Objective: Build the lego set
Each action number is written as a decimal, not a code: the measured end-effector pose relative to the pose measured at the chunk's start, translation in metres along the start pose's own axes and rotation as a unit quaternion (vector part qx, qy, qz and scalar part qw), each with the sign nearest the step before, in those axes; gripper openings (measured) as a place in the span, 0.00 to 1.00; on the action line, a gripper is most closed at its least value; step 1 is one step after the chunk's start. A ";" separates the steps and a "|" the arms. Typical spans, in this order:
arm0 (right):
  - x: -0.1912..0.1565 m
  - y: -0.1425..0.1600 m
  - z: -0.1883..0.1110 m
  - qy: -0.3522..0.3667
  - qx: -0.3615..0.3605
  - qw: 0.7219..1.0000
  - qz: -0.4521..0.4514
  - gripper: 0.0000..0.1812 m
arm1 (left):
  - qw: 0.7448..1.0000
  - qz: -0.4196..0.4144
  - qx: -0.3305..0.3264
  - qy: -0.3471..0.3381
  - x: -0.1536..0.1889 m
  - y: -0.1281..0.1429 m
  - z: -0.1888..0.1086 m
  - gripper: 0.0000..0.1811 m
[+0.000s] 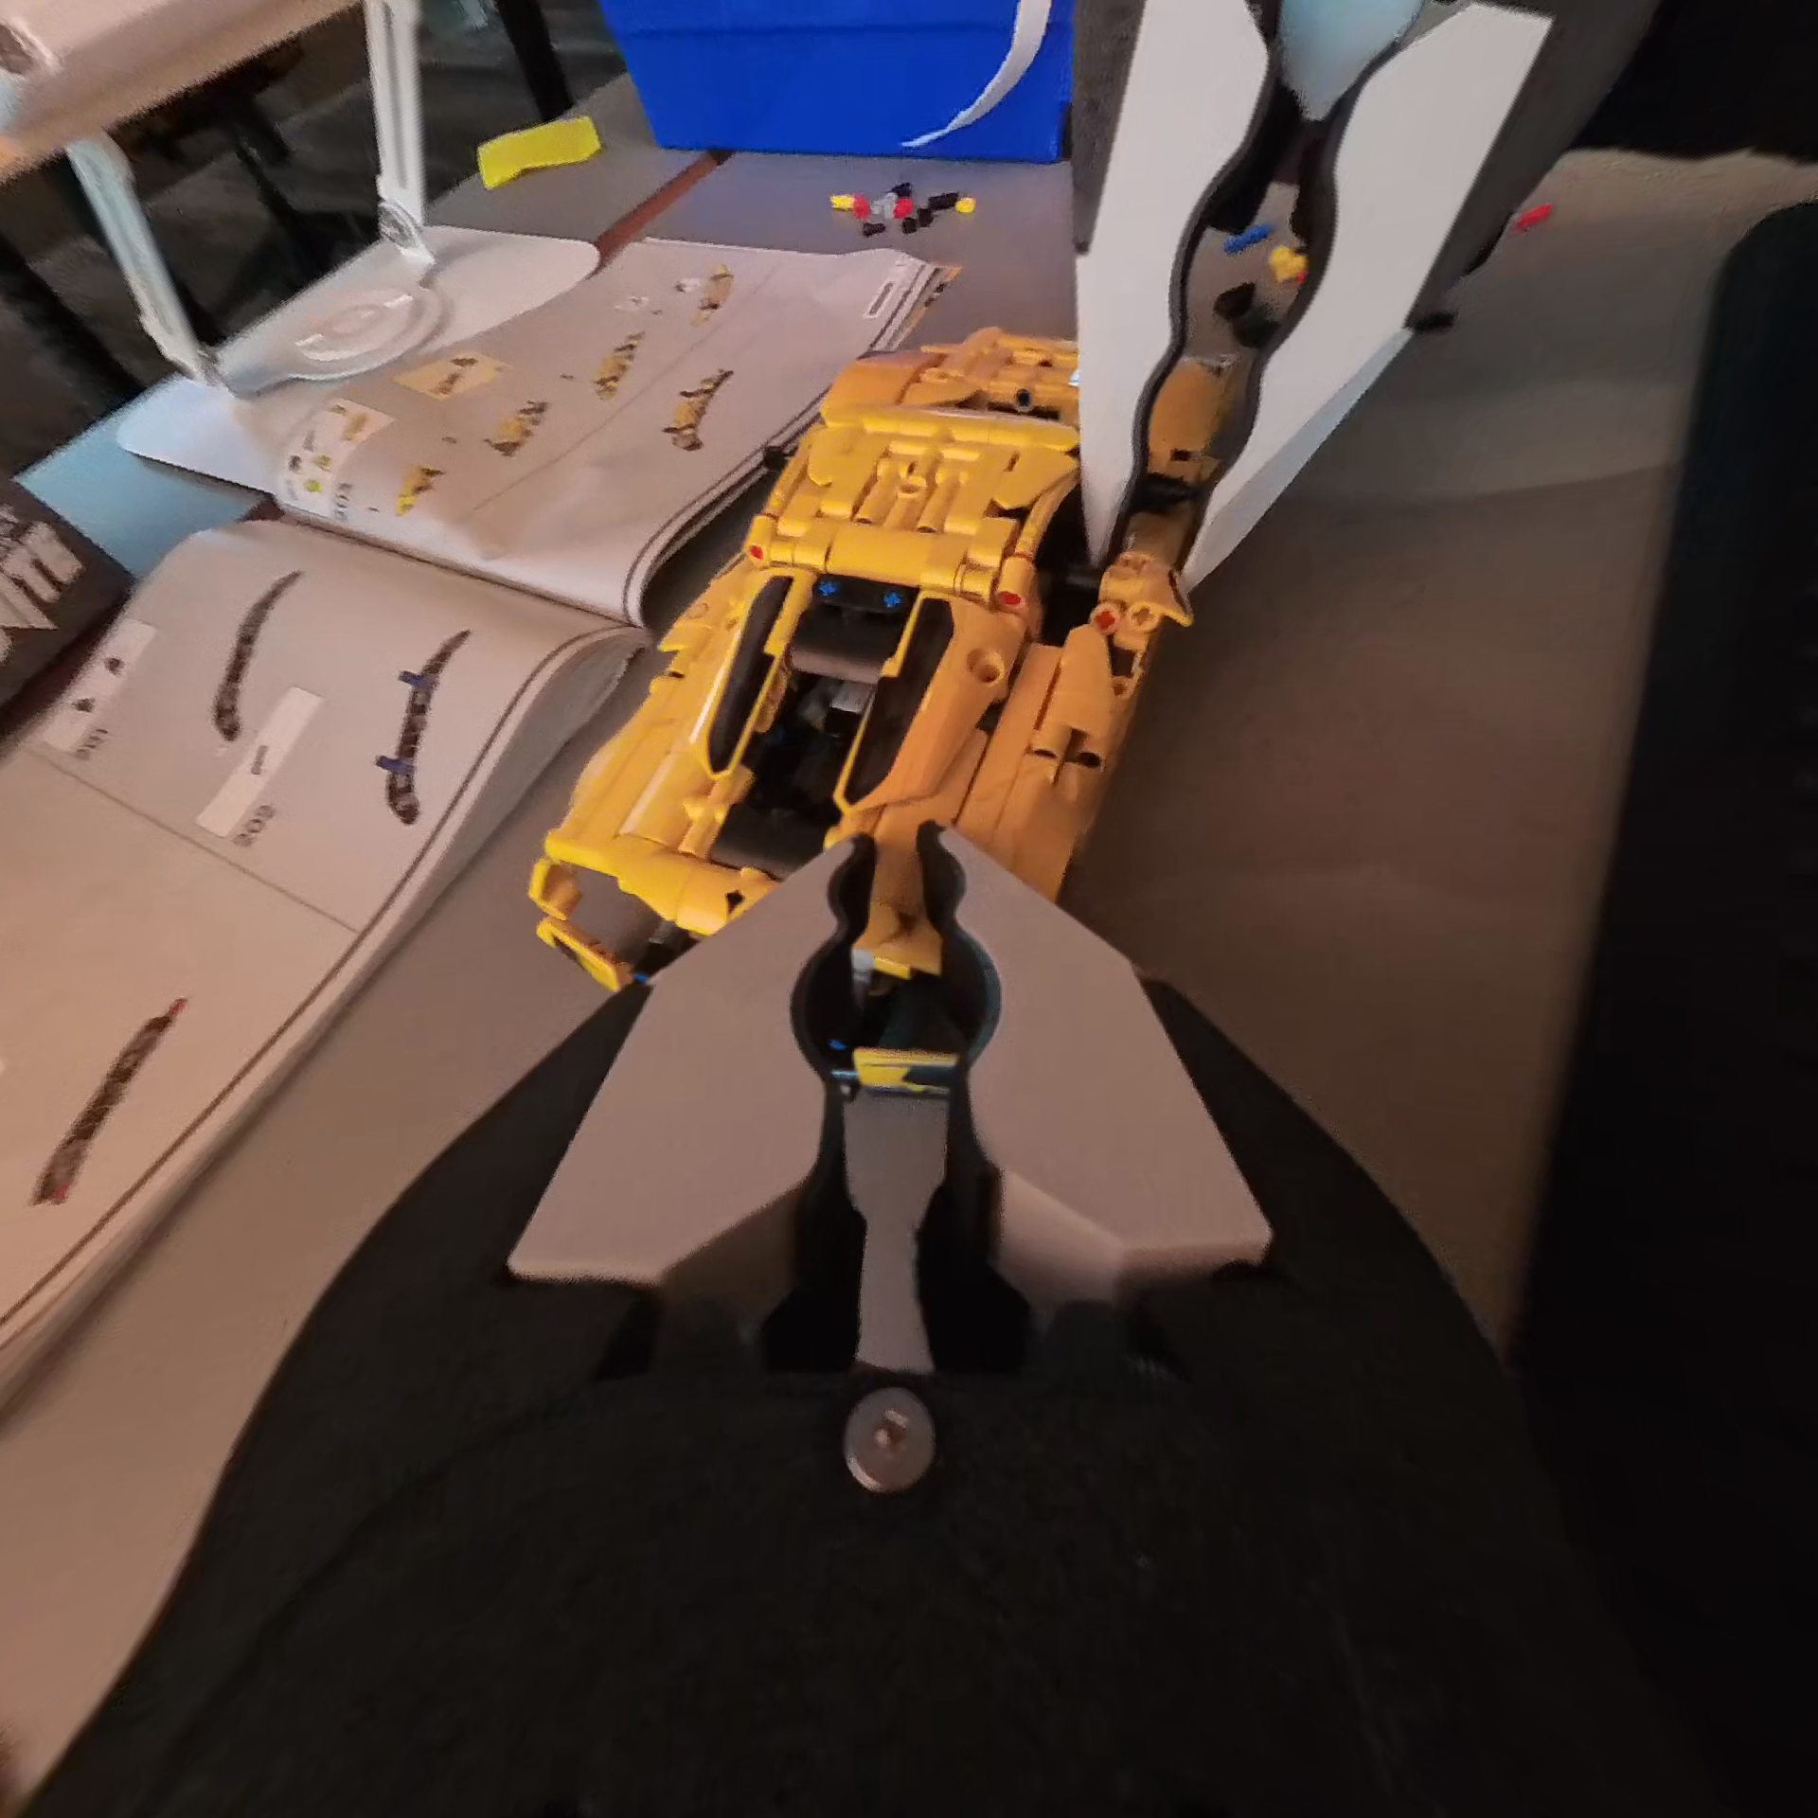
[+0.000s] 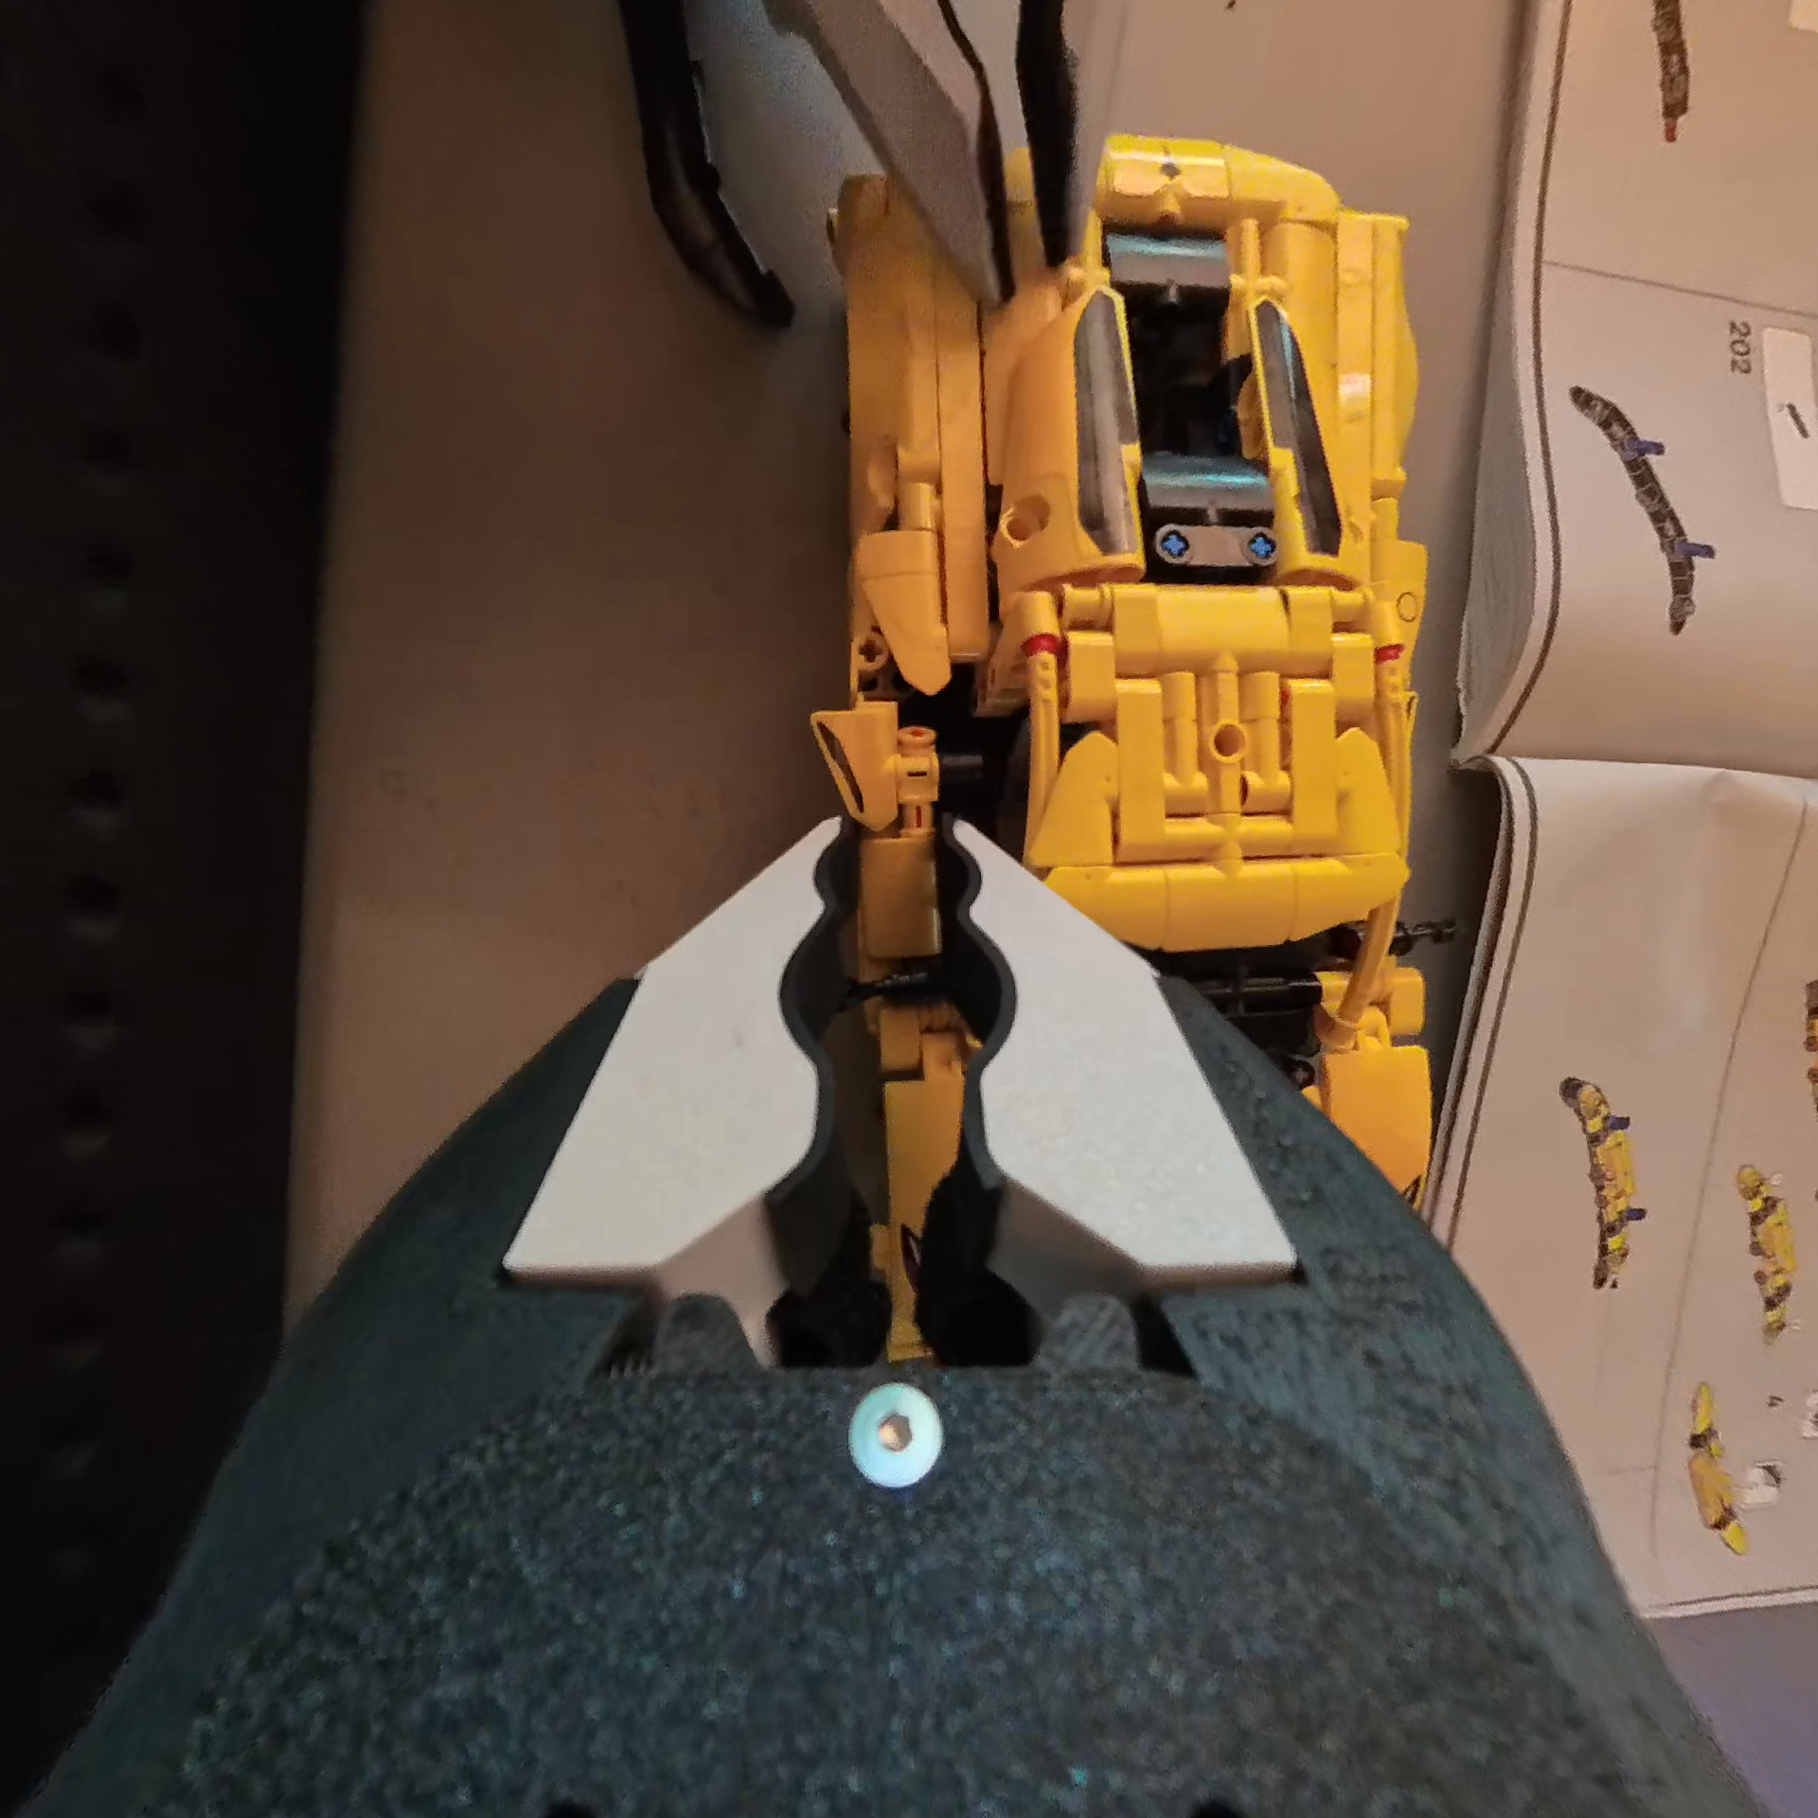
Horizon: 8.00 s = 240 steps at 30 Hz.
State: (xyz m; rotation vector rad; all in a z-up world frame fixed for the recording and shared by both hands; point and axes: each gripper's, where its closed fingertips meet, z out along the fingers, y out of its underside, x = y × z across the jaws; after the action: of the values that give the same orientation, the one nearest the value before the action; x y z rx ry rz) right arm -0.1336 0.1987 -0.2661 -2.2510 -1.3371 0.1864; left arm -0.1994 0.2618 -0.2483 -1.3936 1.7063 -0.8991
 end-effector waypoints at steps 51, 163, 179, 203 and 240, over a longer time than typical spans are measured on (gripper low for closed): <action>-0.008 0.000 0.001 -0.015 -0.047 0.999 -0.009 0.13 | 0.991 0.116 -0.041 -0.050 0.014 -0.010 0.039 0.47; 0.124 0.054 -0.072 0.296 0.274 0.834 0.376 0.13 | 0.953 -0.212 0.109 -0.188 -0.094 0.016 -0.072 0.29; 0.090 -0.003 -0.097 0.261 0.351 0.837 0.329 0.11 | 0.974 -0.013 -0.215 0.068 0.042 0.090 -0.068 0.23; 0.030 0.095 -0.014 0.167 0.030 0.920 0.354 0.46 | 0.972 -0.111 -0.197 -0.069 -0.034 0.061 0.006 0.36; 0.070 0.070 -0.092 0.277 0.349 0.785 0.431 0.29 | 0.945 -0.186 -0.263 -0.054 -0.173 -0.021 0.040 0.32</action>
State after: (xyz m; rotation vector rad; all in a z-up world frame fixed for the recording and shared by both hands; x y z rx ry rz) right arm -0.0101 0.1985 -0.2111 -1.8412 0.1518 0.2466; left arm -0.1319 0.4265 -0.2292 -2.1319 1.6964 -0.5536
